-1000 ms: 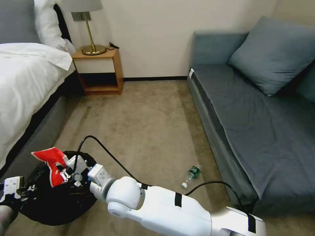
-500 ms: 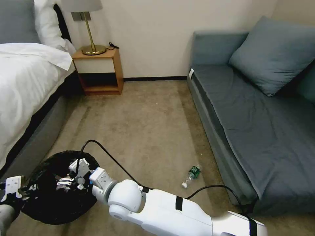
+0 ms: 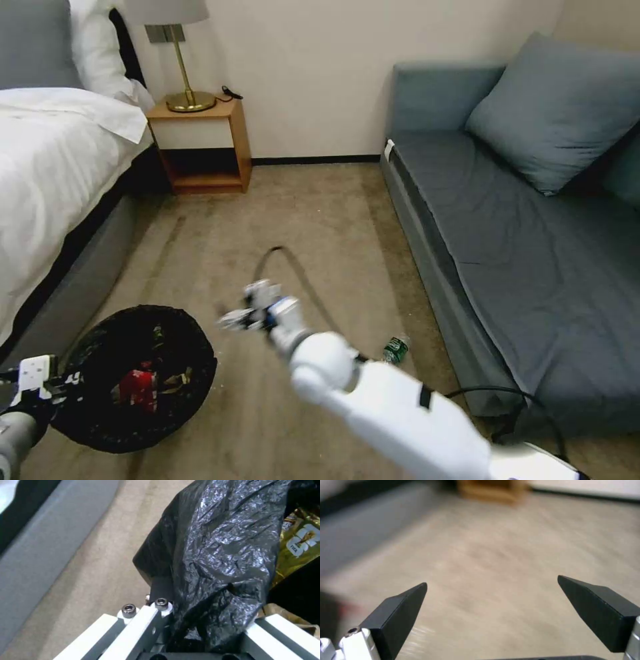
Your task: Pick up the trash bin, then pick up the garbage on the floor and place it into the trash bin.
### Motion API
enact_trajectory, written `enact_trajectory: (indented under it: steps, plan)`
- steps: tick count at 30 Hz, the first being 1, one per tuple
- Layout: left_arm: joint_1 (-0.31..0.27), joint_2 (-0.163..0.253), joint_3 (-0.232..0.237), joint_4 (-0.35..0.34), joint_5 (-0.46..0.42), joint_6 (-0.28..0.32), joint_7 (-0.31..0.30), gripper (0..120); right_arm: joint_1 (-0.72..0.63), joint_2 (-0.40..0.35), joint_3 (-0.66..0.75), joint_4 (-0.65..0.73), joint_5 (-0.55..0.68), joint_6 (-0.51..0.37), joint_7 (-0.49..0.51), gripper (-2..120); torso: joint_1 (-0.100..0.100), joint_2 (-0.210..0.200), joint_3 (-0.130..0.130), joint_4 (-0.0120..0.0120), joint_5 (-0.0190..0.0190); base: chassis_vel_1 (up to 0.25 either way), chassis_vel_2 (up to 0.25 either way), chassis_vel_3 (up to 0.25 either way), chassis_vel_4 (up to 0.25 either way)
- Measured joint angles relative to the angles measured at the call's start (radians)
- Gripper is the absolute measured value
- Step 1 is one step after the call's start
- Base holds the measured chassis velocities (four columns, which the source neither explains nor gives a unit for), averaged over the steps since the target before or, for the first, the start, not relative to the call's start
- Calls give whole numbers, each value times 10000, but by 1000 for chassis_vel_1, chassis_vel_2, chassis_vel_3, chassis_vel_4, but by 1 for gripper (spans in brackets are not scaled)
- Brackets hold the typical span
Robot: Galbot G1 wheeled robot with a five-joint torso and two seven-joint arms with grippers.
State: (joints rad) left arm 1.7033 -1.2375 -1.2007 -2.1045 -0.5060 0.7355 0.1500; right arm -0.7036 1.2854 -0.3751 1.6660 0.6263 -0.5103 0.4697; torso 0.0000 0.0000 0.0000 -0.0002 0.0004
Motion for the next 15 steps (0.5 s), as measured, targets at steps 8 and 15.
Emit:
enact_trajectory:
  steps: [8,15]
  plan:
    - [-163,24,242,105,111,0,-20,3,-289,64,1163,-1928,780,-936,1217,100,0,0,0,-1,-1,0,0,0,0]
    - [-135,27,267,164,117,0,-17,3,-306,1254,2829,-3973,2272,-1536,3650,100,0,0,0,2,-2,0,0,0,0]
